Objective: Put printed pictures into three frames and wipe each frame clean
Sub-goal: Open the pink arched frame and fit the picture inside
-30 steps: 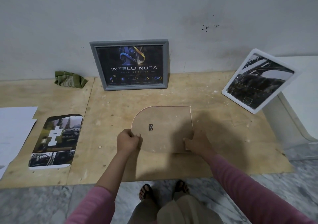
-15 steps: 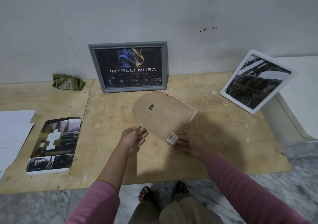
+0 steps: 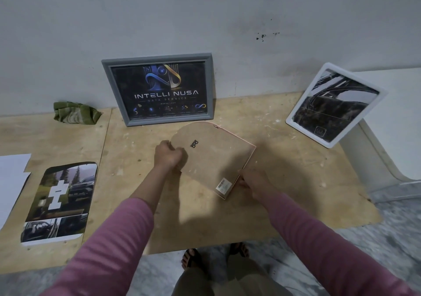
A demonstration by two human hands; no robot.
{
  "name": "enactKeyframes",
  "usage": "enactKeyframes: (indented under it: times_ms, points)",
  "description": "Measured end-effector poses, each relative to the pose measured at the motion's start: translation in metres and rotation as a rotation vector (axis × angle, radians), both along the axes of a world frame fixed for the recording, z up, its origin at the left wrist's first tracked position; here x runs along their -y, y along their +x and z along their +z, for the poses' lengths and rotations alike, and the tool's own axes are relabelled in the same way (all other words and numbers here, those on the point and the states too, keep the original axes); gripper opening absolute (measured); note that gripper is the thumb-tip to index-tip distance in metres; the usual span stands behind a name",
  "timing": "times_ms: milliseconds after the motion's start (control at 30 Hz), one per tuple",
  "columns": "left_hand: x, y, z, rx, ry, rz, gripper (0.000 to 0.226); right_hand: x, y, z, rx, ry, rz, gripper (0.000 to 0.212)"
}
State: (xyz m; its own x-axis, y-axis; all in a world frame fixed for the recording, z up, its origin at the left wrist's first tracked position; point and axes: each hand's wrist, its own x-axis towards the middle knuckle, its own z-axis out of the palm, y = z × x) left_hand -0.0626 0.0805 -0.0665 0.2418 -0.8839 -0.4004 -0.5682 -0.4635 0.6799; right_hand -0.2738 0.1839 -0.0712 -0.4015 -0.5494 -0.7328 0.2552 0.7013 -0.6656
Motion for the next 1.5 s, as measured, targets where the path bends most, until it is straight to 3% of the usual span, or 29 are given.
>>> enactKeyframes:
  times_ms: [167,267,333,400,633,867,1033,1067,1133,1233,1500]
  points:
    - [0.020,-0.011,-0.003,0.029,0.035,-0.095,0.029,0.009,-0.003,0.003,0.018,-0.002,0.028,0.005]
    - [0.024,-0.013,-0.006,0.011,0.059,-0.048,0.015,0.010,-0.005,0.001,0.043,-0.020,0.001,0.008]
    - [0.023,-0.010,-0.006,-0.013,0.074,-0.043,0.021,0.008,-0.009,-0.002,0.065,-0.026,-0.030,0.013]
    - [0.020,-0.006,-0.005,-0.061,0.089,-0.040,0.033,0.005,-0.013,-0.004,0.081,-0.052,-0.040,0.017]
    - [0.001,0.025,-0.004,-0.273,0.096,0.005,0.020,-0.002,-0.013,-0.007,0.160,-0.128,-0.033,0.018]
    - [-0.033,0.046,0.004,-0.437,0.096,0.165,0.019,-0.014,-0.014,-0.006,0.142,-0.355,0.222,0.076]
    - [-0.057,0.055,0.015,-0.552,0.125,0.230,0.006,-0.020,-0.016,-0.008,0.099,-0.435,0.403,0.090]
    - [-0.062,0.057,0.019,-0.620,0.162,0.207,0.010,-0.020,-0.018,-0.007,0.103,-0.452,0.416,0.090]
    - [-0.071,0.062,0.023,-0.697,0.237,0.141,0.040,-0.018,-0.021,-0.004,0.097,-0.465,0.443,0.089]
    - [-0.079,0.062,0.026,-0.662,0.246,0.084,0.065,-0.017,-0.027,0.004,0.008,-0.442,0.579,0.090]
    - [-0.083,0.053,0.024,-0.565,0.186,0.140,0.067,-0.015,-0.028,0.014,-0.072,-0.392,0.645,0.093]
